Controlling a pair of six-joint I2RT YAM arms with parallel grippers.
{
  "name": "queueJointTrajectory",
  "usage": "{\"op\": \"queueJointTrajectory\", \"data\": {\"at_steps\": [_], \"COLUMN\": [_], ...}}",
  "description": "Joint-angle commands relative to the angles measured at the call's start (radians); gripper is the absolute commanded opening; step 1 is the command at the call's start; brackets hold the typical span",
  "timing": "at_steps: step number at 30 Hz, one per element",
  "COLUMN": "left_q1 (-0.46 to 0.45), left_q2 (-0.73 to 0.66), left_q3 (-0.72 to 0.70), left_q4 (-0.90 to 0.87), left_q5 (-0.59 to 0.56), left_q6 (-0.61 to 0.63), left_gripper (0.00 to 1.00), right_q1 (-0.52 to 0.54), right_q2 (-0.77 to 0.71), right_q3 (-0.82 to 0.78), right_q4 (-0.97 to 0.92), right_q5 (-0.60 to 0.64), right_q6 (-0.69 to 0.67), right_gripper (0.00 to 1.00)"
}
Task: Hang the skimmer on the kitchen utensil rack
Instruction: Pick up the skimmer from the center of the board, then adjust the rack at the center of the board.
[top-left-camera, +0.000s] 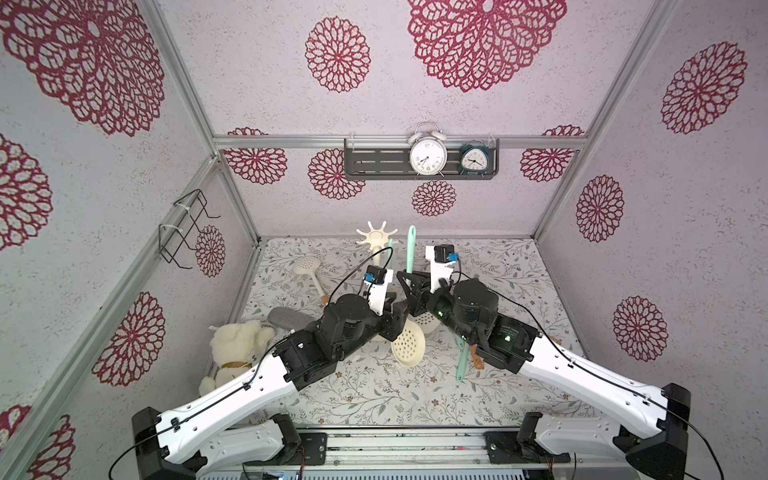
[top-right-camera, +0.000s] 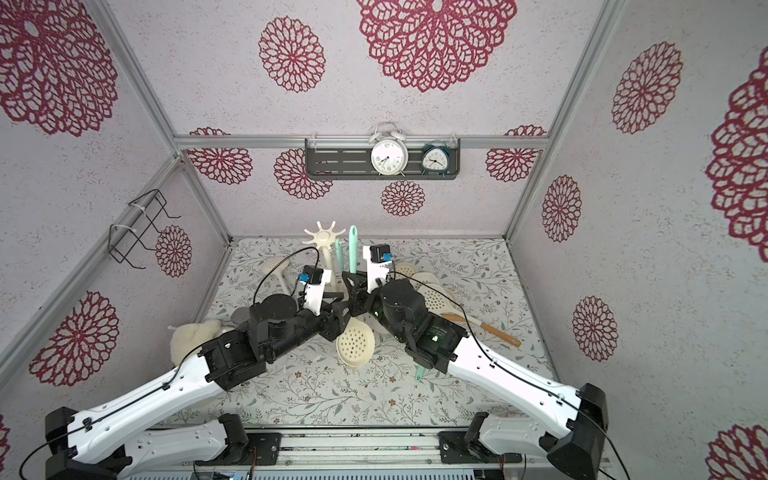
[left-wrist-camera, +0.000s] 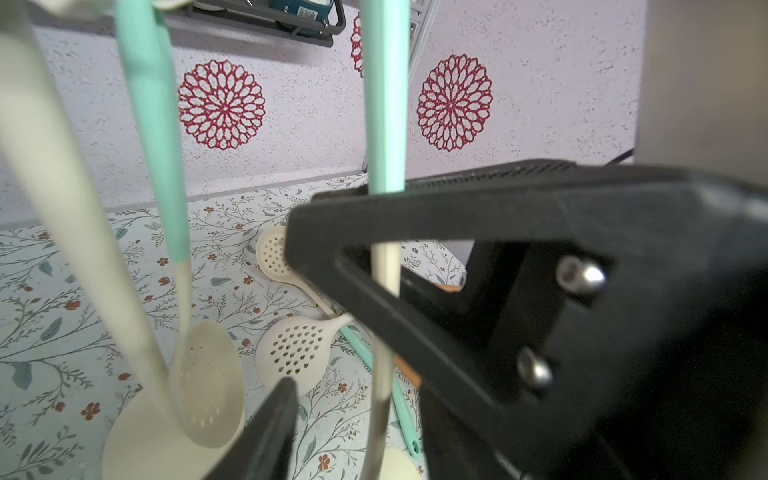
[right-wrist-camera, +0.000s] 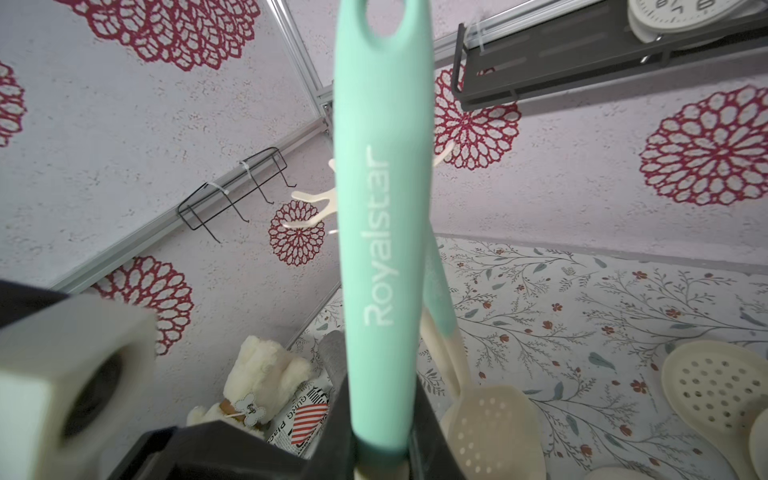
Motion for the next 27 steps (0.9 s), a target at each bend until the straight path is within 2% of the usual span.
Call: {"op": "queueJointTrajectory", "data": {"at_steps": [1,3,4,6,8,10,13,15,16,21,23,27], "left_q1": [-0.003,0.000,0.007,0.041,0.106,0.197,0.324,0.404,0.433,0.536,0.571,0.605], "left_q2": [-0.101,-0.159,-0.188,-0.231,-0.255,-0.250,-0.219,-0.188,-0.172,-0.077,-0.049,0.017], "left_q3": [-0.016,-0.037,-0.053,-0.082,-0.114,-0.134,-0.146,-0.167,-0.174,-0.231,-0.253,-0.271], "left_q4": [-0.008,-0.049,-0.067,-0.099,-0.103,-0.091,-0.042,0.028,0.055,0.263,0.346,0.458], "left_q5": [-0.006,-0.043,-0.060,-0.066,-0.017,0.079,0.223,0.322,0.345,0.506,0.565,0.605], "left_q6": [-0.005,0.002,0.006,0.007,0.015,0.027,0.045,0.050,0.048,0.069,0.064,0.079], "left_gripper": [0.75,0.81,0.88,0.91,0.91,0.89,0.85,0.87,0.92,1.00,1.00,0.95], "right_q1": [-0.025,-0.066,-0.096,-0.172,-0.244,-0.307,-0.337,-0.342,-0.344,-0.350,-0.350,-0.352], "right_q2": [-0.074,-0.102,-0.112,-0.120,-0.116,-0.108,-0.115,-0.120,-0.123,-0.126,-0.132,-0.153], "right_q3": [0.013,-0.005,-0.012,-0.014,-0.017,-0.019,-0.028,-0.031,-0.030,-0.029,-0.035,-0.050], "right_q4": [-0.058,-0.094,-0.122,-0.174,-0.211,-0.234,-0.229,-0.221,-0.219,-0.217,-0.215,-0.214], "right_q5": [0.053,0.020,-0.016,-0.128,-0.267,-0.415,-0.525,-0.569,-0.579,-0.617,-0.621,-0.621], "right_q6": [-0.015,0.002,0.012,0.025,0.024,0.012,-0.007,-0.019,-0.021,-0.033,-0.038,-0.046], "right_gripper": [0.00,0.00,0.00,0.00,0.00,0.00,0.00,0.00,0.00,0.00,0.00,0.00]}}
